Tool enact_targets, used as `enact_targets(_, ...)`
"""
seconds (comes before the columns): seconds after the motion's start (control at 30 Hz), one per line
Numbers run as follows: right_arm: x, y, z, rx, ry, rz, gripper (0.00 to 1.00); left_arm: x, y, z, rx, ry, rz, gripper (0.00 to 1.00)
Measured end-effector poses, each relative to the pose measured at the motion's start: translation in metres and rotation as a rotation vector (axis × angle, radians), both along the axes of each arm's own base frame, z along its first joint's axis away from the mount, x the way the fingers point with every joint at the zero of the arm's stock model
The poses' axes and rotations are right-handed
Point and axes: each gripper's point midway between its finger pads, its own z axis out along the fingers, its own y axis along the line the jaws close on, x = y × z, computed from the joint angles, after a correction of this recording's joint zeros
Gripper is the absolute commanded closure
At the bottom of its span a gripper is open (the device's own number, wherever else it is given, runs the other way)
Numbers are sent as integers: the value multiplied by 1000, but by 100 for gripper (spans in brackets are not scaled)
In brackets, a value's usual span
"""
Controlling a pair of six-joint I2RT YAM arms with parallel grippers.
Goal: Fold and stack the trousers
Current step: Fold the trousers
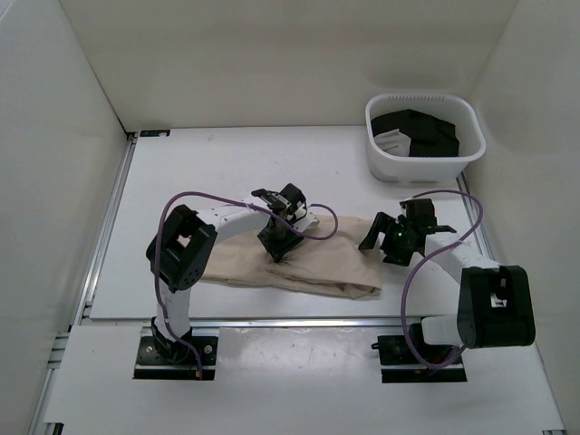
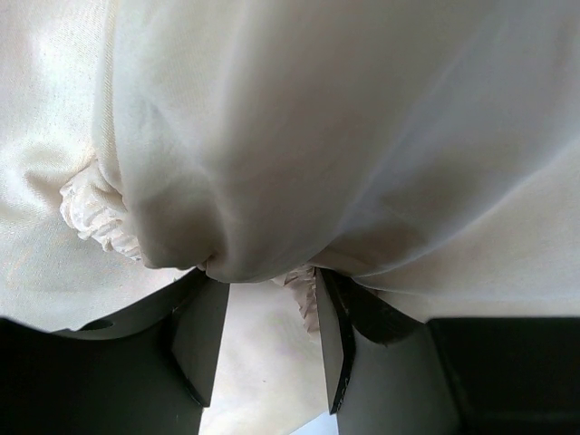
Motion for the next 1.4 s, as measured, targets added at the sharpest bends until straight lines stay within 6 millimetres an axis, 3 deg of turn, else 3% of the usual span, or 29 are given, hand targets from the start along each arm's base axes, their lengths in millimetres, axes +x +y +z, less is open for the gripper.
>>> enact_targets(0.03,4,4,0,22,-12,11,14,0,0,0,1,0,0,46)
enact_targets(0.23,16,20,-5,123,-46,38,39,1,0,0,3,-3,1,46)
enact_targets(0.3,14,22,-9,141,-57,42,60,1,1,0,4,-4,1,46)
enact_targets(0.33,11,23,-11,154,-52,48,77,1,1,0,5,-5,1,46)
enact_targets(0.43,2,26,-19,193,-19,44,100,2,1,0,5,-8,0,46)
enact_targets(0.6,-1,23,-18,209,-2,23,100,2,0,1,4,-9,-4,43)
enact_targets(0.7,-13,14,-15,169,49,-8,100,5,-3,5,-8,-14,-14,31)
enact_targets(0.73,-15,10,-11,147,68,-18,100,6,-6,8,-18,-17,-19,15)
enact_targets(0.77,-16,6,-5,121,77,-21,100,9,-8,11,-26,-22,-29,0)
enact_targets(0.87,-4,-9,28,35,61,-30,100,16,-15,30,-71,-34,-25,0)
enact_targets(0.97,4,-24,63,-47,31,-33,100,19,-8,54,-112,-59,-6,0)
enact_targets(1.07,4,-44,95,-152,39,-56,100,27,15,82,-144,-110,54,0)
enact_targets(1.2,-5,-70,153,-286,56,-120,100,42,69,108,-145,-183,192,0)
enact_targets(1.3,8,-86,216,-353,-57,-187,100,51,100,109,-124,-194,281,0)
enact_targets(1.4,20,-89,267,-363,-193,-240,100,51,107,95,-103,-154,300,0)
